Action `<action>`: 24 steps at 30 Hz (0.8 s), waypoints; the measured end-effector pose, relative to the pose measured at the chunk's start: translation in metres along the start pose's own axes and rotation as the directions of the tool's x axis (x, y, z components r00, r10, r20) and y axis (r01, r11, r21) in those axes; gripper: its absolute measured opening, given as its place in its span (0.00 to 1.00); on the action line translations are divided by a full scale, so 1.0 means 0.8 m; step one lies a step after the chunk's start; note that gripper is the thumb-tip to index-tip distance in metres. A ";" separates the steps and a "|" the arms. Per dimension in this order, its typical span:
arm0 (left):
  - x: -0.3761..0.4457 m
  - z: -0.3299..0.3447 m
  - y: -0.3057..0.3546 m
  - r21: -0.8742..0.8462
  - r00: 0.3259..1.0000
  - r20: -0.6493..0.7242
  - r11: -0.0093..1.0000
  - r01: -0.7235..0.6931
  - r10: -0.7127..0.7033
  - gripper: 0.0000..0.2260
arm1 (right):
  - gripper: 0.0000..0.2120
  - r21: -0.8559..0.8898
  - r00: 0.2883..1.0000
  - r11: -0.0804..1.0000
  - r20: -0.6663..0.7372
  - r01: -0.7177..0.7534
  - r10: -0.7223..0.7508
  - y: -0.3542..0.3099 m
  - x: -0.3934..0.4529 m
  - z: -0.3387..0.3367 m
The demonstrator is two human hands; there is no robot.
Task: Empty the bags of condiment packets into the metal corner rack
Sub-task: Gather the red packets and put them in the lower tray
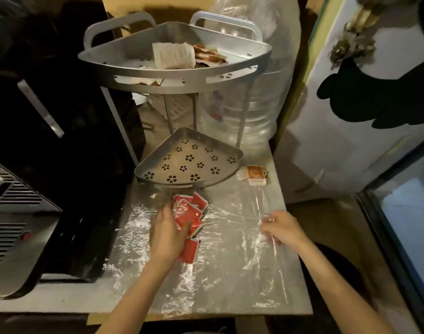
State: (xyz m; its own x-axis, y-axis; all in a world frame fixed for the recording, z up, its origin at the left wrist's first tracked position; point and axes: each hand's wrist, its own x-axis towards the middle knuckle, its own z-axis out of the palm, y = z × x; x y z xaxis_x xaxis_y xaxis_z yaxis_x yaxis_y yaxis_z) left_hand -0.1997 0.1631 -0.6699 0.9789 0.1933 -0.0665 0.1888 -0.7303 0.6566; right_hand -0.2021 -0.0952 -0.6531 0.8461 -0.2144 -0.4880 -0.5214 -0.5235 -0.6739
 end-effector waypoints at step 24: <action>-0.009 0.105 0.068 0.310 0.860 0.338 0.817 -0.486 0.383 0.34 | 0.18 -0.521 0.811 0.705 -0.041 0.481 -0.583 -0.068 0.056 0.021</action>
State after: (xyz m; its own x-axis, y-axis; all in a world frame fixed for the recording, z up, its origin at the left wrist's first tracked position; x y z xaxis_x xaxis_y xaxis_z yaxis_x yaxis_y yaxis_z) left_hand -0.1897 0.0667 -0.6966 0.9403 -0.3350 -0.0598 -0.2970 -0.8937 0.3363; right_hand -0.1375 -0.0629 -0.6478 0.9950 0.0978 0.0193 0.0968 -0.9021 -0.4206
